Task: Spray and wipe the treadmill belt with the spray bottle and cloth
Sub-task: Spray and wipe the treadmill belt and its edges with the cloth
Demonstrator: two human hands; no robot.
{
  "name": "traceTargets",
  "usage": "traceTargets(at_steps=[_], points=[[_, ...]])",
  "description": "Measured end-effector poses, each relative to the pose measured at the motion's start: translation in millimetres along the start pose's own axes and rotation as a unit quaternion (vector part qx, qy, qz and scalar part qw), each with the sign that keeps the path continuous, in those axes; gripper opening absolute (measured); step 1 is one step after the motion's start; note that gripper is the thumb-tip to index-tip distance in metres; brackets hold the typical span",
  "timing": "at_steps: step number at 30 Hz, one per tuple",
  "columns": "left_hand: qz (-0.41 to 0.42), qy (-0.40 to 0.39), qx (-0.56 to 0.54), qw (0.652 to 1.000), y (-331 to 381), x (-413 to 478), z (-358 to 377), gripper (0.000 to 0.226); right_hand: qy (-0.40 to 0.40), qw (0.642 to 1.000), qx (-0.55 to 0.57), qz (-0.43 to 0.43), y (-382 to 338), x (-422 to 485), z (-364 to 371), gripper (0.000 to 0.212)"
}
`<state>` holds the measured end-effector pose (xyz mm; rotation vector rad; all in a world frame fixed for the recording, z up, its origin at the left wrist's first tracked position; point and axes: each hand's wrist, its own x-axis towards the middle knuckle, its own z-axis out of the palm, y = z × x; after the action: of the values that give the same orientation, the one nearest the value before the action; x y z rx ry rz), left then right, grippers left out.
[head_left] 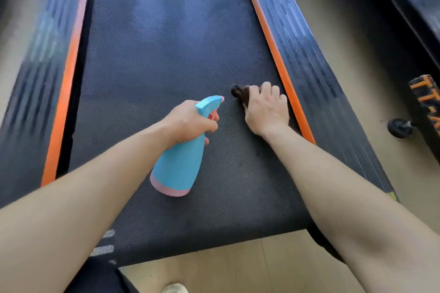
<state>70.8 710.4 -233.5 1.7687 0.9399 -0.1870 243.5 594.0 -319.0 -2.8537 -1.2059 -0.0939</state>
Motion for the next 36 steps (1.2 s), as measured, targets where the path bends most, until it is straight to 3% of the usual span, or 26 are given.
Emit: traceTargets(at_steps=[3, 9, 17, 21, 26, 30, 36], points=[[-0.004, 0.007, -0.006, 1.0, -6.6, -4.5, -3.6, 0.043, 0.018, 1.0, -0.009, -0.002, -4.5, -22.3, 1.3, 0.032], [-0.015, 0.015, -0.032, 0.999, -13.6, -12.3, -14.4, 0.049, 0.041, 0.988, 0.009, -0.15, 10.2, -123.1, -0.2, 0.042], [-0.006, 0.023, -0.031, 0.999, -21.0, -17.3, -17.4, 0.032, -0.006, 0.998, 0.009, -0.07, -24.4, 20.1, 6.9, 0.034], [-0.004, 0.025, -0.03, 0.999, -22.7, -19.0, -17.7, 0.039, 0.05, 0.995, 0.004, -0.088, -20.0, -51.7, 4.4, 0.033], [0.0, 0.028, -0.021, 0.999, -22.0, -21.2, -26.0, 0.031, 0.048, 0.987, 0.007, -0.154, -3.6, -121.9, 3.9, 0.043], [-0.007, 0.043, -0.031, 0.999, -28.1, -16.5, -34.1, 0.026, 0.054, 0.981, 0.015, -0.186, -6.3, -81.5, 8.1, 0.036], [-0.006, 0.063, -0.024, 0.998, -36.3, -9.8, -31.8, 0.016, 0.018, 0.997, 0.013, -0.07, -45.9, 27.8, 9.8, 0.032]])
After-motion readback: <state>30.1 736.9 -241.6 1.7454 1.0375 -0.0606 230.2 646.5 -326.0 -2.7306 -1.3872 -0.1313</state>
